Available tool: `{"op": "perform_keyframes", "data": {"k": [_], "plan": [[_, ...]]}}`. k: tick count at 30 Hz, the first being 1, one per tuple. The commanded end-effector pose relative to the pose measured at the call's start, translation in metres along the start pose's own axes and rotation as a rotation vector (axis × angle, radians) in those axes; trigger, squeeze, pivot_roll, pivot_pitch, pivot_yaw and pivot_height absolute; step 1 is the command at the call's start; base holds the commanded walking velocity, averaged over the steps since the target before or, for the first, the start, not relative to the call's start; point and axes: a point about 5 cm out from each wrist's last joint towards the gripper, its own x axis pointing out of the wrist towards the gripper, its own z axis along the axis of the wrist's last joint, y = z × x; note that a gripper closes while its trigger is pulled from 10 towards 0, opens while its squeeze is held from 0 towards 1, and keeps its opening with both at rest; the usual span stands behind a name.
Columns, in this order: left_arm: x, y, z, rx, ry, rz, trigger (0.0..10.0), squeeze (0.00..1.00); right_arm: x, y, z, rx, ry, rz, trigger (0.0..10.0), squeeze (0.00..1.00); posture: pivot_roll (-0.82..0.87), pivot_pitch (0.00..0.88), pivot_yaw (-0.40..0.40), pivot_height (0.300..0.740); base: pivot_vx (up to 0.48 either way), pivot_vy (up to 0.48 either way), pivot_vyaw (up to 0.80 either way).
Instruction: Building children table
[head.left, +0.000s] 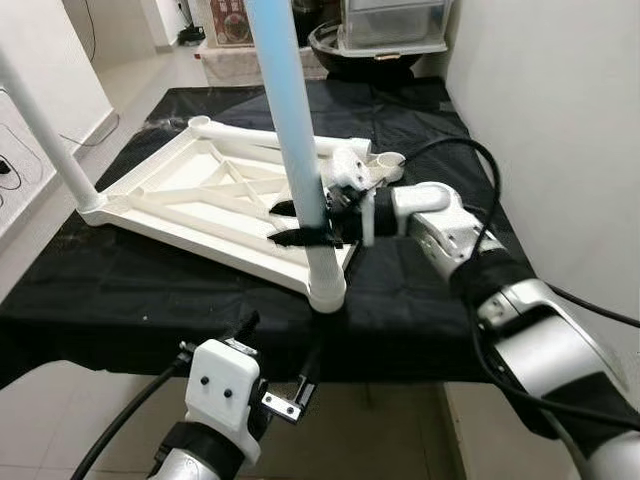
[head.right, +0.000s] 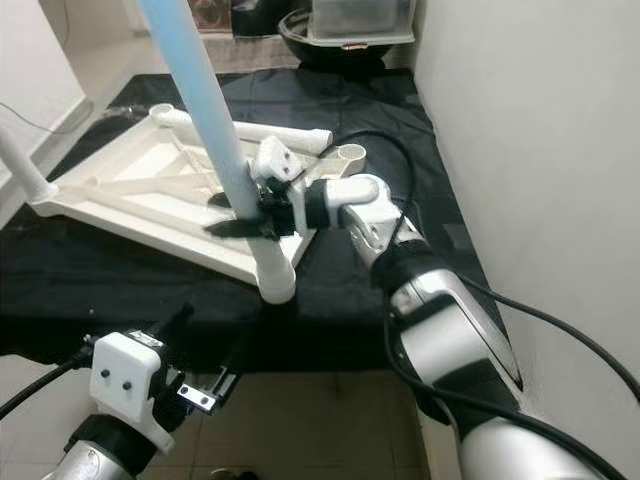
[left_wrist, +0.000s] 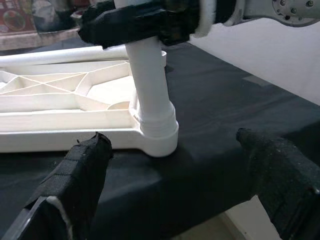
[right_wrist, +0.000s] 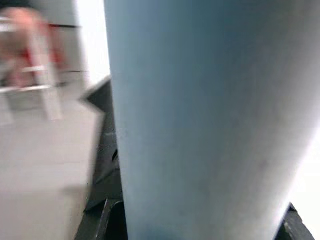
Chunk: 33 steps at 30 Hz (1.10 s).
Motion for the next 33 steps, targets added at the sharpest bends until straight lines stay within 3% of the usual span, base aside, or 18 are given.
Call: {"op": "perform_keyframes", "data": {"k": [1, 2, 3, 8, 12, 14, 16, 19, 24, 33], "plan": [[-0.001, 0.002, -0.002, 0.019, 0.011, 0.018, 10.0, 0.0, -0.008, -0.002, -0.036, 0.091, 0.149, -0.093, 10.0, 0.0, 0.07, 0.178, 0.033, 0.74, 0.0, 0.0, 0.0], [-0.001, 0.003, -0.002, 0.02, 0.01, 0.019, 10.0, 0.0, -0.006, -0.005, -0.038, 0.134, 0.162, -0.168, 10.0, 0.0, 0.07, 0.178, 0.033, 0.74, 0.0, 0.0, 0.0], [-0.001, 0.003, -0.002, 0.02, 0.01, 0.019, 10.0, 0.0, -0.006, -0.005, -0.038, 0.134, 0.162, -0.168, 10.0, 0.0, 0.07, 0.178, 0.033, 0.74, 0.0, 0.0, 0.0], [0.0, 0.002, -0.003, 0.023, 0.008, 0.02, 10.0, 0.0, -0.002, -0.015, -0.043, 0.26, 0.135, -0.497, 10.0, 0.0, 0.07, 0.171, 0.03, 0.74, 0.0, 0.0, 0.0], [0.0, 0.002, -0.004, 0.024, 0.007, 0.021, 10.0, 0.0, -0.001, -0.016, -0.049, 0.323, 0.134, -0.601, 10.0, 0.0, 0.07, 0.168, 0.028, 0.74, 0.0, 0.0, 0.0], [0.0, 0.002, -0.004, 0.026, 0.006, 0.021, 10.0, 0.0, -0.001, -0.019, -0.052, 0.378, 0.126, -0.74, 10.0, 0.0, 0.07, 0.162, 0.03, 0.74, 0.0, 0.0, 0.0], [0.0, 0.002, -0.004, 0.026, 0.006, 0.021, 10.0, 0.0, -0.001, -0.019, -0.052, 0.378, 0.126, -0.74, 10.0, 0.0, 0.07, 0.162, 0.03, 0.74, 0.0, 0.0, 0.0], [0.0, 0.003, -0.003, 0.031, 0.003, 0.021, 10.0, 0.0, -0.002, -0.023, -0.051, 0.422, 0.096, -0.893, 10.0, 0.0, 0.07, 0.157, 0.027, 0.74, 0.0, 0.0, 0.0], [0.0, 0.004, -0.004, 0.038, 0.0, 0.023, 10.0, 0.0, 0.0, -0.022, -0.05, 0.458, 0.071, -1.037, 10.0, 0.0, 0.06, 0.154, 0.03, 0.74, 0.0, 0.0, 0.0], [0.0, 0.005, -0.003, 0.042, -0.003, 0.019, 10.0, 0.0, 0.006, -0.018, -0.046, 0.433, 0.017, -1.182, 10.0, 0.0, 0.07, 0.156, 0.032, 0.74, 0.0, 0.0, 0.0]]}}
